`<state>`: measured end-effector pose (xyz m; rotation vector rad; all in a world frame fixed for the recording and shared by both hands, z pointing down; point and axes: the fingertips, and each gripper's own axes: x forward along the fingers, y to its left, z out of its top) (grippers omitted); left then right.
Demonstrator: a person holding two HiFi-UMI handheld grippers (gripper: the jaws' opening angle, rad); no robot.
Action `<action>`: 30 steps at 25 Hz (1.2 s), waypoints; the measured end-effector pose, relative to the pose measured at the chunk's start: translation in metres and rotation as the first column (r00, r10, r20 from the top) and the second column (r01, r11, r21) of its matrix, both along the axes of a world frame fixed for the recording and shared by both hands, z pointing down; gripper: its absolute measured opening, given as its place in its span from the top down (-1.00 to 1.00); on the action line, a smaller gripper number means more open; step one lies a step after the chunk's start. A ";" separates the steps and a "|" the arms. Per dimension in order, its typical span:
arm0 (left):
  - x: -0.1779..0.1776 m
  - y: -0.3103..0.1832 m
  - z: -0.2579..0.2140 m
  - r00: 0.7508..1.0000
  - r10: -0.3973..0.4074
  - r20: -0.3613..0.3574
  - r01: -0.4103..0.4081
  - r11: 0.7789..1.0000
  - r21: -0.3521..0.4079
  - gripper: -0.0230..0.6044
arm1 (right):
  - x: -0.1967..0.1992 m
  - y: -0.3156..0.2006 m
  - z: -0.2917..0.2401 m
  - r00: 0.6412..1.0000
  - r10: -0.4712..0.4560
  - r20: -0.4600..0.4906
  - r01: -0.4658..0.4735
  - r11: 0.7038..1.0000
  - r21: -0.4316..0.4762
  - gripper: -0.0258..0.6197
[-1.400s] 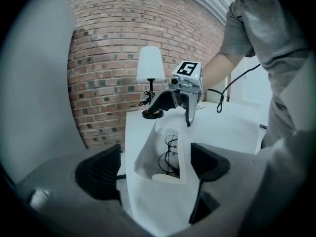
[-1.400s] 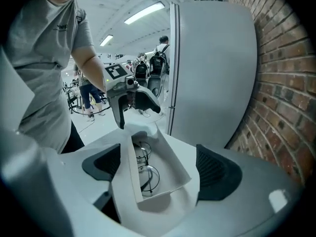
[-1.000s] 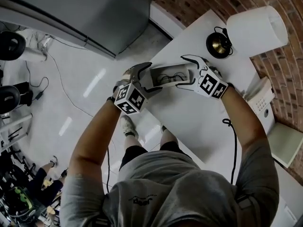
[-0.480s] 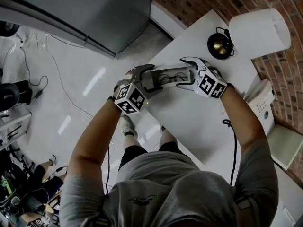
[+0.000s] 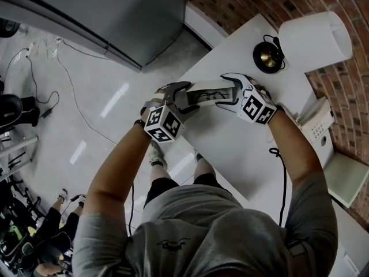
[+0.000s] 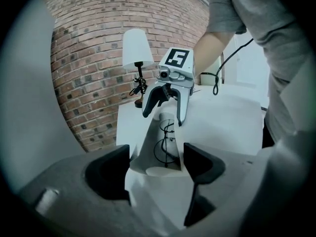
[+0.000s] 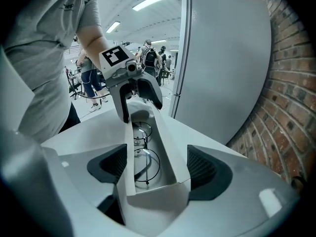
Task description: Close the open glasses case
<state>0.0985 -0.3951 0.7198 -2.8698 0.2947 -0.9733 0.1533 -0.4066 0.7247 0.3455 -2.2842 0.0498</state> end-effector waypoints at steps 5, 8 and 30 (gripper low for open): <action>-0.001 0.003 -0.001 1.000 -0.013 0.018 0.013 1.000 0.024 -0.13 | -0.001 0.003 -0.004 1.000 0.015 -0.023 -0.014 0.999 0.040 -0.21; -0.001 0.006 -0.002 0.999 -0.019 0.033 0.018 0.999 0.046 -0.06 | -0.001 0.006 -0.007 0.999 0.036 -0.030 -0.034 0.997 0.067 -0.12; 0.002 0.032 -0.005 0.994 0.033 0.105 -0.027 0.998 -0.057 0.12 | -0.002 0.036 -0.002 0.989 0.068 -0.133 -0.056 0.994 0.090 -0.04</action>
